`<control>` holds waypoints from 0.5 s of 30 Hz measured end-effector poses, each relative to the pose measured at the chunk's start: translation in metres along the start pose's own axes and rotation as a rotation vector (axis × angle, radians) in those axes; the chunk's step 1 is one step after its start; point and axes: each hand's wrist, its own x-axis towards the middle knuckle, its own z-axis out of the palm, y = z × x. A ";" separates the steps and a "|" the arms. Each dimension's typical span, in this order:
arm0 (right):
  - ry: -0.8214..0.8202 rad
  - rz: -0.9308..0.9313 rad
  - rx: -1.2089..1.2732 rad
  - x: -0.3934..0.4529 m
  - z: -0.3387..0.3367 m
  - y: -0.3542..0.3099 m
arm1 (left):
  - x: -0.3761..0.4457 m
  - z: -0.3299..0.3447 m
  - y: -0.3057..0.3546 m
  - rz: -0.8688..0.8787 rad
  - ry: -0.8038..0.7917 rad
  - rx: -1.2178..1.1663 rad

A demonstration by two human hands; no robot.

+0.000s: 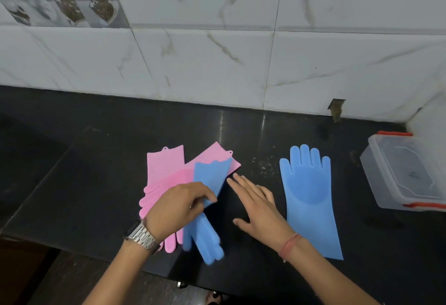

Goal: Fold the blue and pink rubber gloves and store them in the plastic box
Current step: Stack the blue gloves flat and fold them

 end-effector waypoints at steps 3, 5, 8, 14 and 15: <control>0.028 -0.108 0.028 -0.002 -0.011 -0.005 | 0.004 -0.012 0.029 0.144 -0.206 -0.130; 0.014 -0.134 0.167 -0.005 -0.021 -0.008 | 0.009 -0.018 0.041 0.192 -0.250 -0.238; -0.090 0.052 0.489 -0.016 -0.041 -0.010 | 0.021 -0.020 0.048 0.188 -0.192 -0.497; -0.130 0.311 0.862 -0.042 -0.059 0.009 | 0.045 0.010 0.043 -0.402 -0.130 -1.386; -0.141 0.345 0.941 -0.047 -0.060 0.012 | 0.048 0.031 0.042 -0.516 -0.128 -1.451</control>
